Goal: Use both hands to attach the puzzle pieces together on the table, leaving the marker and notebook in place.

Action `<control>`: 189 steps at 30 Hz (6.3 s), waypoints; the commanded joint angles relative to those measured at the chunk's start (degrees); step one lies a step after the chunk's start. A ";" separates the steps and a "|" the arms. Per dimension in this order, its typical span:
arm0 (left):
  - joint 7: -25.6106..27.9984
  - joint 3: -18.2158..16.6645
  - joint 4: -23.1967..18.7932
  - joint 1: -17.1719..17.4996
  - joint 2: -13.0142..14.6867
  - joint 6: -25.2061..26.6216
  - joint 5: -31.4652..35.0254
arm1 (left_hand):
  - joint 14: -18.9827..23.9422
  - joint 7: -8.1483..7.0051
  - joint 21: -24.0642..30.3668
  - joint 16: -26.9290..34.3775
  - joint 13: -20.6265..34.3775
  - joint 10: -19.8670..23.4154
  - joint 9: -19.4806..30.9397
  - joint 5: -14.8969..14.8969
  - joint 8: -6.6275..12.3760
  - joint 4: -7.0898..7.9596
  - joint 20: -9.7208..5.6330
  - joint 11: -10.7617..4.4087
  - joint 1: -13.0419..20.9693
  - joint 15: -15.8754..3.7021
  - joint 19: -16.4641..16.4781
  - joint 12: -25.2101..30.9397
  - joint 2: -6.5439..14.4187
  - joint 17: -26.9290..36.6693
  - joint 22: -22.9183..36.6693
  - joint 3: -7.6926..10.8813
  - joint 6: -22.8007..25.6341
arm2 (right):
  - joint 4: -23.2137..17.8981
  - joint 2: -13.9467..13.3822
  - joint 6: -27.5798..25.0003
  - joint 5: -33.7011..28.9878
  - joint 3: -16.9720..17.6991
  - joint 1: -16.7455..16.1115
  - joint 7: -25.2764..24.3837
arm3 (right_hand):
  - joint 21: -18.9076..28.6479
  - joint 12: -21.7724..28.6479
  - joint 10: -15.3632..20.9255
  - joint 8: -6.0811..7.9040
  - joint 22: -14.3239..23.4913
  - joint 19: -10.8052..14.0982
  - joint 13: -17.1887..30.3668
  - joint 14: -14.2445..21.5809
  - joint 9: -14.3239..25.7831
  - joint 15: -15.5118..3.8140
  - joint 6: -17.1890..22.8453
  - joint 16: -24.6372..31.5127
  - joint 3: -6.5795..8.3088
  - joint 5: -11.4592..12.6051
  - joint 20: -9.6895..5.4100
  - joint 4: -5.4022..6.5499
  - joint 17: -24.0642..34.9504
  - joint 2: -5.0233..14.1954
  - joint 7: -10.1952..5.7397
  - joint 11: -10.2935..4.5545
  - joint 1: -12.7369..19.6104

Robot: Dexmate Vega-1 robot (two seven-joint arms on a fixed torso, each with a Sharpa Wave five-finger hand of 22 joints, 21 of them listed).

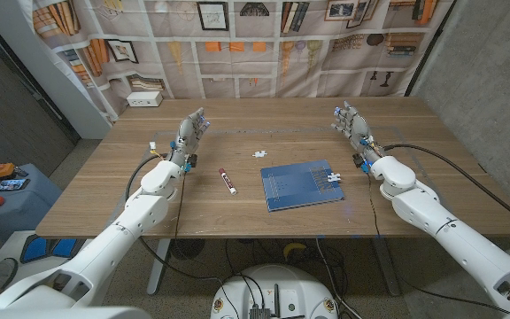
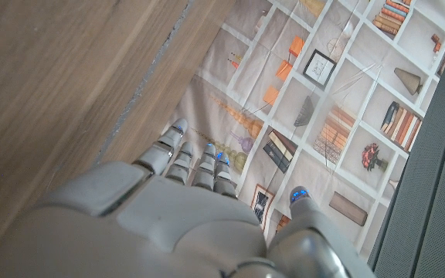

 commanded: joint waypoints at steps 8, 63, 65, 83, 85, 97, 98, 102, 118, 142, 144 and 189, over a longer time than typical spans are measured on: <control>1.04 -0.18 0.12 -0.31 0.29 0.06 0.89 | 0.68 -0.73 0.65 0.36 0.27 0.85 0.15 -0.06 0.40 -1.28 -0.12 -0.65 0.81 -0.54 1.03 0.60 3.76 0.22 0.29 0.11 0.44 | -6.54 -8.24 0.69 -7.63 0.52 -3.63 -1.14 | 0.22 -0.28 -0.92 -0.76 0.08 -0.25 0.11 0.55 0.23 -0.14 0.30 -0.18 0.11 0.32 -0.79 -0.83 -0.30 0.06 -0.32 0.06 1.11; 8.98 -3.44 -8.46 6.36 3.32 3.91 0.61 | 2.36 -1.39 0.58 0.41 0.22 3.40 0.16 -0.34 0.72 -4.96 -0.07 -2.24 2.40 -1.55 1.80 0.66 4.08 0.23 0.29 0.20 3.35 | -18.66 -25.37 2.95 -32.62 10.60 -20.07 -9.05 | 0.44 -0.30 0.34 -3.10 0.03 -0.23 0.19 2.33 0.49 -0.18 0.26 -0.40 1.04 -0.29 -1.28 -4.87 -2.37 0.54 -2.79 -0.07 4.69; 9.05 -3.54 -8.59 6.59 3.38 3.75 0.68 | 2.53 -1.41 0.64 0.43 0.22 3.63 0.16 -0.35 0.71 -5.12 -0.18 -2.30 2.49 -1.55 2.02 0.70 4.12 0.24 0.30 0.21 3.46 | -19.38 -25.84 2.57 -33.38 11.49 -21.18 -9.76 | 0.44 -0.52 -0.21 -3.33 0.03 -0.22 0.22 2.29 0.53 -0.22 -0.35 -0.42 1.06 -0.34 -1.29 -5.18 -2.41 0.47 -3.03 -0.10 4.93; 9.53 -3.77 -8.98 6.23 3.90 5.44 0.73 | 2.80 -1.53 0.58 0.33 0.22 4.00 0.14 -0.40 0.59 -5.90 -0.21 -2.44 2.88 -1.68 2.22 0.58 4.31 0.26 0.31 0.22 3.86 | -27.01 -31.88 -5.03 -39.79 20.10 -30.75 -7.81 | 0.35 -0.81 -1.81 -3.24 0.04 -0.55 0.34 1.76 0.77 0.07 -1.77 -0.67 1.71 -0.57 -0.90 -8.59 -2.79 -0.67 -4.47 -0.14 8.42; 9.94 -3.72 -9.26 6.17 4.04 6.23 0.74 | 2.83 -1.49 0.57 0.33 0.22 4.02 0.14 -0.40 0.58 -5.95 -0.21 -2.52 2.91 -1.68 2.20 0.57 4.33 0.27 0.31 0.22 3.89 | -27.78 -32.38 -5.94 -40.54 20.71 -31.25 -6.87 | 0.36 -1.10 -3.33 -3.02 0.06 -0.77 0.39 1.54 0.86 0.35 -2.18 -0.75 2.17 -0.65 -0.65 -10.24 -2.96 -1.18 -4.98 -0.42 10.58; 9.80 -3.36 -8.60 5.57 3.71 6.85 0.57 | 2.84 -1.47 0.53 0.29 0.22 4.09 0.14 -0.42 0.52 -6.16 -0.19 -2.48 3.04 -1.70 2.22 0.48 4.56 0.31 0.32 0.19 4.06 | -31.50 -34.49 -10.31 -42.90 22.65 -31.47 0.33 | 0.13 -1.16 -5.81 -2.69 0.09 -2.17 0.53 -0.71 1.05 1.60 -3.44 -1.39 3.73 -0.95 0.99 -11.98 -3.25 -1.64 -6.53 -1.04 16.14; 9.95 -3.31 -8.59 5.51 3.68 7.02 0.62 | 2.86 -1.45 0.52 0.30 0.23 4.11 0.14 -0.42 0.51 -6.17 -0.19 -2.50 3.05 -1.67 2.23 0.48 4.58 0.32 0.32 0.18 4.07 | -31.68 -34.70 -10.57 -42.78 22.67 -31.26 1.18 | 0.11 -1.18 -5.94 -2.70 0.09 -2.26 0.54 -0.75 1.06 1.73 -3.56 -1.39 3.82 -0.97 1.16 -12.01 -3.26 -1.64 -6.62 -1.08 16.42; 9.76 -3.11 -8.20 5.19 3.46 7.02 0.60 | 2.87 -1.53 0.51 0.29 0.23 4.14 0.15 -0.43 0.48 -6.23 -0.20 -2.54 3.08 -1.73 2.24 0.44 4.65 0.33 0.33 0.15 4.09 | -32.27 -35.27 -11.29 -42.45 22.51 -30.40 3.81 | 0.14 -1.26 -7.11 -2.50 0.10 -2.67 0.61 -1.52 1.15 2.42 -3.82 -1.51 4.59 -1.07 1.77 -12.17 -3.35 -1.80 -6.69 -1.00 18.71; 9.85 -2.47 -7.09 3.67 2.82 7.24 1.13 | 2.88 -1.48 0.50 0.29 0.24 4.32 0.16 -0.43 0.43 -6.31 -0.19 -2.53 3.16 -1.72 2.34 0.38 4.95 0.40 0.34 0.05 4.28 | -38.47 -38.10 -22.19 -41.33 20.67 -27.23 13.59 | 0.00 -1.26 -12.23 -1.97 0.11 -4.96 0.98 -5.16 1.54 6.04 -5.85 -1.82 7.32 -0.71 4.74 -12.27 -3.49 -4.26 -6.13 1.21 28.11; 10.02 -1.71 -6.07 2.54 2.46 8.35 1.40 | 2.86 -1.49 0.46 0.29 0.26 4.40 0.18 -0.43 0.33 -6.28 -0.27 -2.51 3.26 -1.67 2.39 0.27 5.26 0.45 0.36 -0.02 4.34 | -44.04 -40.00 -36.53 -47.77 3.54 -10.79 24.10 | -0.04 -1.10 -16.58 0.07 0.11 -11.23 1.33 -9.78 1.88 8.71 -2.85 -1.96 8.35 -0.48 6.43 -11.85 -3.40 -7.83 -6.13 3.80 34.77; 9.84 -1.73 -5.85 2.46 2.32 8.03 1.35 | 2.86 -1.47 0.46 0.29 0.26 4.39 0.18 -0.43 0.31 -6.27 -0.25 -2.51 3.27 -1.65 2.39 0.26 5.28 0.46 0.36 -0.03 4.33 | -44.25 -39.63 -37.43 -48.96 2.10 -9.42 25.13 | 0.10 -0.98 -16.63 0.38 0.11 -11.06 1.35 -9.70 1.93 8.81 -2.24 -1.82 8.39 -0.45 6.47 -11.83 -3.40 -8.00 -6.30 3.83 35.12; 9.57 -1.17 -5.69 1.87 2.53 9.74 1.02 | 2.86 -1.50 0.42 0.29 0.27 4.53 0.20 -0.42 0.23 -6.23 -0.27 -2.41 3.51 -1.59 2.47 0.17 5.44 0.48 0.37 -0.13 4.39 | -44.81 -32.26 -45.61 -70.06 -10.27 -3.89 33.28 | 1.58 0.86 -12.76 4.89 0.12 -4.66 1.44 -5.32 2.83 7.46 5.44 0.76 6.67 -1.50 5.42 -10.77 -2.61 -10.47 -7.33 2.86 35.54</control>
